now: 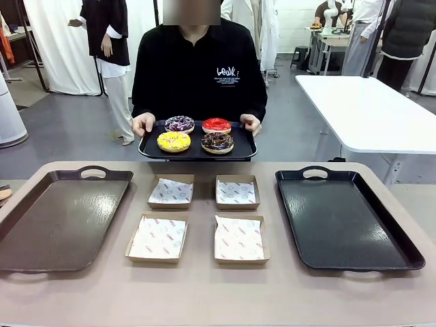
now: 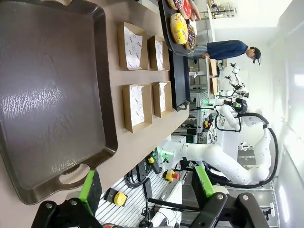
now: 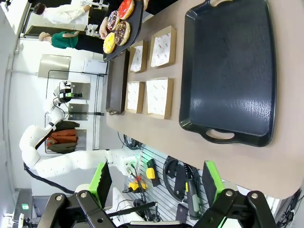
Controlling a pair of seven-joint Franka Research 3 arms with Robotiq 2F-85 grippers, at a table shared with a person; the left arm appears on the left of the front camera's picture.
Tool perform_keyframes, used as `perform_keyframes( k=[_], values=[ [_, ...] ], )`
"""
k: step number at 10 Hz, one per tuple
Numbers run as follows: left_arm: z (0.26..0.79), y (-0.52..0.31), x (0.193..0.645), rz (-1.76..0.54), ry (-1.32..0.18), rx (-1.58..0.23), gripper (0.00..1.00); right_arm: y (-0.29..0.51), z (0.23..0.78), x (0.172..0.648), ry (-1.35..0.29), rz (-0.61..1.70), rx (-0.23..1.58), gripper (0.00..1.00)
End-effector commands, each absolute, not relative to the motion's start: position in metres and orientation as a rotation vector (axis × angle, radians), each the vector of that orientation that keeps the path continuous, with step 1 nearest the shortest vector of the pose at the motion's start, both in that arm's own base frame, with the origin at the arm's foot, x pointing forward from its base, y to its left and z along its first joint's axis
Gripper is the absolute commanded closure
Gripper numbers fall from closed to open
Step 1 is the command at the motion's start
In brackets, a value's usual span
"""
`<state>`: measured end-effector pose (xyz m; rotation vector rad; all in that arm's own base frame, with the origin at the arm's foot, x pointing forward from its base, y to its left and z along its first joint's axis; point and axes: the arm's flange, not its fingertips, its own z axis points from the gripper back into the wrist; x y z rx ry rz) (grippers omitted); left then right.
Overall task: Individually package the donuts and arrange them on the tray.
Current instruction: Pick up one Paper togo box.
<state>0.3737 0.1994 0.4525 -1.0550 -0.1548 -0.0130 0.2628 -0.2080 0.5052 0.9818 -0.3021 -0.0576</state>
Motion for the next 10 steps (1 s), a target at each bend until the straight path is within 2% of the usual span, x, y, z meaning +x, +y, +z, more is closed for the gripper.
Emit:
perform_keyframes(
  k=[1, 9, 10],
  values=[
    [0.452, 0.201, 0.373, -0.014, -0.159, -1.065, 0.00, -0.207, 0.505, 0.265, -0.313, -0.073, 1.002, 0.00],
    [0.453, 0.199, 0.374, -0.013, -0.155, -1.055, 0.00, -0.207, 0.505, 0.265, -0.313, -0.073, 1.002, 0.00],
    [0.475, 0.193, 0.363, -0.042, -0.213, -0.975, 0.00, -0.207, 0.505, 0.265, -0.313, -0.073, 1.002, 0.00]
  ],
)
